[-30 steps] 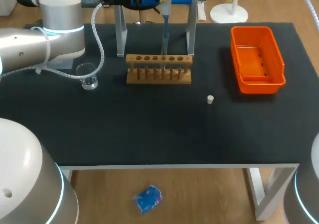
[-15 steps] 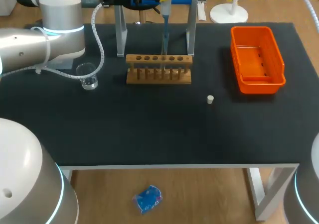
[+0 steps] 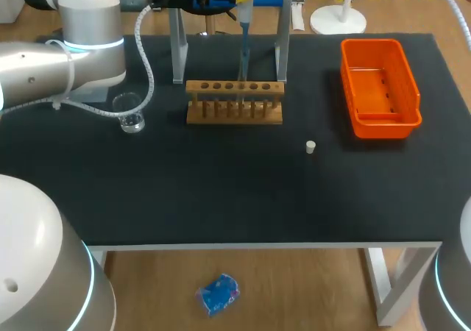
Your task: Invert the test tube, pick up the pipette, mount the tip to pipette, aspirate from beaker and dispense into the tube, eject the tip, return the pipette, and cap with the stopper.
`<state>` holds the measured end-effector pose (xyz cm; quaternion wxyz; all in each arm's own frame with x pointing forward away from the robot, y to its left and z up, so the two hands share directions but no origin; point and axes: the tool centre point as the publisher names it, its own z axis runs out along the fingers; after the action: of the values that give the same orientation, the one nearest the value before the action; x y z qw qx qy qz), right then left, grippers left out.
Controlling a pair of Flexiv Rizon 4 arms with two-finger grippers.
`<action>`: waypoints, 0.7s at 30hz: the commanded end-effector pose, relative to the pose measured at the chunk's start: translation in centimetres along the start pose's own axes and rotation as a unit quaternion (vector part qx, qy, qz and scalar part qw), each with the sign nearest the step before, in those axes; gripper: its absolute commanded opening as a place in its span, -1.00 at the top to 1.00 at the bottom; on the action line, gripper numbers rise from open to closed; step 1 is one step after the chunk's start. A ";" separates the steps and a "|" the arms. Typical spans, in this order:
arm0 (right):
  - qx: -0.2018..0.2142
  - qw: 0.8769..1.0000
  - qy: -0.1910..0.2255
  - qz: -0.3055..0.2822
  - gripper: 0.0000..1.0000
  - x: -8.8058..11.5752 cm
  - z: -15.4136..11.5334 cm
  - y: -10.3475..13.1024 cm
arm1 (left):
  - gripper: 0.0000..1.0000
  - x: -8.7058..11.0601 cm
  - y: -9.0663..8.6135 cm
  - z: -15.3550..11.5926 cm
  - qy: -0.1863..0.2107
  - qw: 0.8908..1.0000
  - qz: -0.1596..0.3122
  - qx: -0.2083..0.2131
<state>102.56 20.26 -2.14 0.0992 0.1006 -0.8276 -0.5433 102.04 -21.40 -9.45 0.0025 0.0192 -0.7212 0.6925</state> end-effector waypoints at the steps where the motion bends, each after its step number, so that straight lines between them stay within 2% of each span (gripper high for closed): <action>1: 0.000 1.000 0.003 0.001 1.00 -0.1 0.2 -0.5 | 1.00 0.0 -0.3 0.0 -0.001 1.000 0.001 0.002; 21: -0.004 1.000 0.006 0.010 1.00 0.2 0.5 -1.4 | 1.00 0.0 -0.3 0.0 -0.001 1.000 0.001 0.002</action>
<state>102.30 20.15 -3.11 0.1089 0.0945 -0.8261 -0.5448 102.05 -21.39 -9.55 0.0024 0.0194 -0.7212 0.6925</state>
